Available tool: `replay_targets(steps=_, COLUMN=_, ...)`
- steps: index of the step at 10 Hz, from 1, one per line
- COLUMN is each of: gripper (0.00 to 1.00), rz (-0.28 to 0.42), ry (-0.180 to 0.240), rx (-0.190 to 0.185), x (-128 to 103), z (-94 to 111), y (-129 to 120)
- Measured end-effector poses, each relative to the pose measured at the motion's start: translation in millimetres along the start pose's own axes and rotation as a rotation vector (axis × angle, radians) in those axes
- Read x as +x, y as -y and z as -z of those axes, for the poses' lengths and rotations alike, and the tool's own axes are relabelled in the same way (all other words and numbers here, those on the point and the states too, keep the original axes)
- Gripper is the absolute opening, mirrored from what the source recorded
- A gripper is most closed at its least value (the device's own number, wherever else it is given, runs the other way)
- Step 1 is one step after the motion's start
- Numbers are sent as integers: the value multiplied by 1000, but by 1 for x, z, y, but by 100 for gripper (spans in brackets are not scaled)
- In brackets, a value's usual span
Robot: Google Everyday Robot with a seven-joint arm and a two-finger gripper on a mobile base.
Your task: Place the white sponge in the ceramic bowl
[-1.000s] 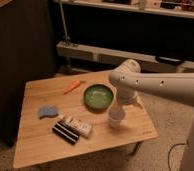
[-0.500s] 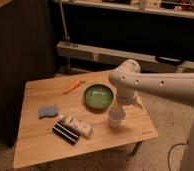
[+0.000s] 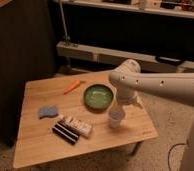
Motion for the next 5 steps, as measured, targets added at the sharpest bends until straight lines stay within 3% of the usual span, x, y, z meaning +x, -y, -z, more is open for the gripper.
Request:
replay_targets(steps=3, gripper=80, rz=74, ry=113, rx=-71, x=-30, z=48, y=9)
replay_targets(steps=5, gripper=80, rz=149, ry=211, rx=-149, x=-50, z=105, y=6)
